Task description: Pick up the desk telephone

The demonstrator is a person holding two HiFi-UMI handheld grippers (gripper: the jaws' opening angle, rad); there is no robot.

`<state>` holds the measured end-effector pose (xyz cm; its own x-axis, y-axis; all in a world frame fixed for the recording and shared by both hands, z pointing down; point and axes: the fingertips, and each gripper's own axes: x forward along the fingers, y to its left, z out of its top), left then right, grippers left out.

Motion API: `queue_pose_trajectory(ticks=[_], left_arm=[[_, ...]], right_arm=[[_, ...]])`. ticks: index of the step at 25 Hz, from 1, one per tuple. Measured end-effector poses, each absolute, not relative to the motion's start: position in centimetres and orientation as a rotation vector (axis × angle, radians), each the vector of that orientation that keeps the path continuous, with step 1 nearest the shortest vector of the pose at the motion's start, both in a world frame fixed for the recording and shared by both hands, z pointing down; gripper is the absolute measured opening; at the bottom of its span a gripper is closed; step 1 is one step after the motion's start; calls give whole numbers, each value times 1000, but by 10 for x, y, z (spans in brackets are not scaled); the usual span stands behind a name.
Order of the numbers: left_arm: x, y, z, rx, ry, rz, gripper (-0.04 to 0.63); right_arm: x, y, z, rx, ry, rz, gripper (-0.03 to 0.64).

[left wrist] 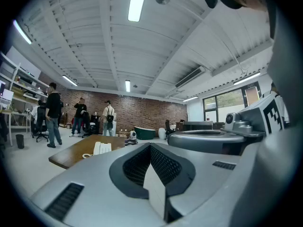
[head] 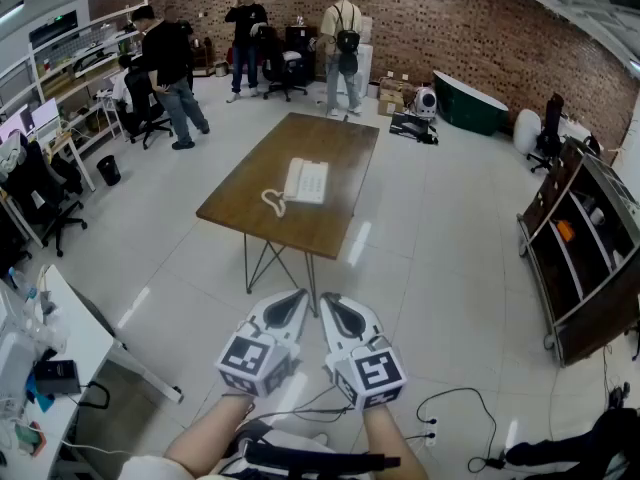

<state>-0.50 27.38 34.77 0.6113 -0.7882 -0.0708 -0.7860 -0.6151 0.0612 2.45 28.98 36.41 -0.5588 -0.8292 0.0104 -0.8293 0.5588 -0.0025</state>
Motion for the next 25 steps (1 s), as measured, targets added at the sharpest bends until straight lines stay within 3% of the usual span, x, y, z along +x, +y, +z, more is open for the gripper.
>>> queue_pose_trajectory(ticks=[25], left_arm=[[-4,164,373,2754,-1395,-124,0]], right_arm=[[21,180,387,1394,-2739,25,3]])
